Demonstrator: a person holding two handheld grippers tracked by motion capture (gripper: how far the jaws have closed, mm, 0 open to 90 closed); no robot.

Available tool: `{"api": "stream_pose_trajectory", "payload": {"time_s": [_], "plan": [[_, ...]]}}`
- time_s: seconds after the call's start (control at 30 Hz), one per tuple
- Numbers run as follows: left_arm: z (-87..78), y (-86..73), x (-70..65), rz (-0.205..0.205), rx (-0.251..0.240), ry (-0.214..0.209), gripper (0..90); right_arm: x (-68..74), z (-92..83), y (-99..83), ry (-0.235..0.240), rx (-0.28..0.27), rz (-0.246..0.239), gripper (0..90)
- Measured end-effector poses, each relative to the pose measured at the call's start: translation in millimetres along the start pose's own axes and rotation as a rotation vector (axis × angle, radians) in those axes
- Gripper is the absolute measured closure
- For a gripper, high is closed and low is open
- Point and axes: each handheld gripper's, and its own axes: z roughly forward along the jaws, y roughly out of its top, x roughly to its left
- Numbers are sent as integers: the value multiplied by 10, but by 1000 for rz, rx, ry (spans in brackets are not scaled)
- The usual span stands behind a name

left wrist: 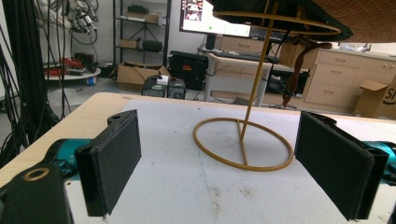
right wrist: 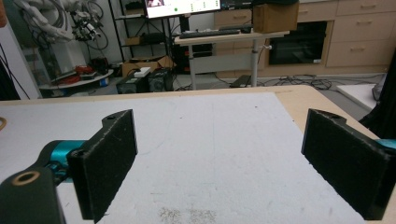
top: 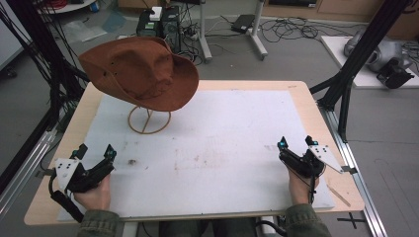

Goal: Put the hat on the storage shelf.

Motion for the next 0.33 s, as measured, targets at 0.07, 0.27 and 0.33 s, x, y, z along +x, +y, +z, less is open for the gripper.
{"api": "stream_pose_trajectory", "payload": {"time_s": [0.07, 0.27, 0.33], "plan": [[2, 1, -2, 1, -1, -2, 149, -6, -2, -3, 0, 0, 13, 97], [5, 1, -7, 2, 4, -8, 149, -26, -27, 4, 8, -4, 24, 97], [11, -3, -8, 1, 3, -10, 149, -39, -24, 5, 6, -3, 25, 98]]}}
